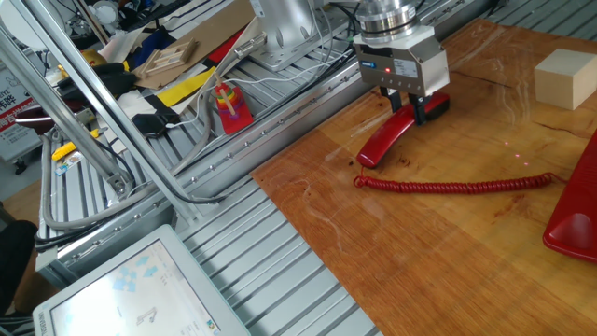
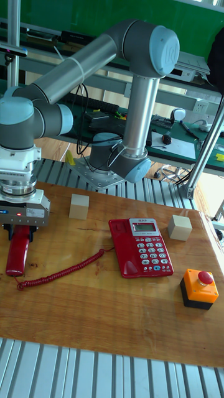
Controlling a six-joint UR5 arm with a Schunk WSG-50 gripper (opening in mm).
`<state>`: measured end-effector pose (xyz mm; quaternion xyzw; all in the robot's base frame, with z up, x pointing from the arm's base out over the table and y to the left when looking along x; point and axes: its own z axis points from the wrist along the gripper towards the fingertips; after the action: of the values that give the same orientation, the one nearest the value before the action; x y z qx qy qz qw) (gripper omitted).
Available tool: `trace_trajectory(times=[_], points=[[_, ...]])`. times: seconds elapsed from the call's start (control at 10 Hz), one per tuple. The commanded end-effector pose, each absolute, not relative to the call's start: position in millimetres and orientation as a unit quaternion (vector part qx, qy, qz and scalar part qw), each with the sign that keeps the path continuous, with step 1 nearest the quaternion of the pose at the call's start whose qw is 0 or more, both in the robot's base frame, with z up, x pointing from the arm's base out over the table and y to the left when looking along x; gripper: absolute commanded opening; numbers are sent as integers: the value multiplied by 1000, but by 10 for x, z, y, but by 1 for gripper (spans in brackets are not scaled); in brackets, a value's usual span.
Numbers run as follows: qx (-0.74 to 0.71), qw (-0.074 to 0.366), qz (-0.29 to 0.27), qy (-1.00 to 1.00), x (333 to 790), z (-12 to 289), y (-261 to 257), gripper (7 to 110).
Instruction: Place the handset of the telephone on the corresponding phone cradle
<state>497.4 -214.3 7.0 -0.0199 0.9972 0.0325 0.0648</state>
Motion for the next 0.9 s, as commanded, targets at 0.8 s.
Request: trace_trajectory(times=[0.8], points=[[9, 65, 41, 997, 5069, 219, -2014, 22]])
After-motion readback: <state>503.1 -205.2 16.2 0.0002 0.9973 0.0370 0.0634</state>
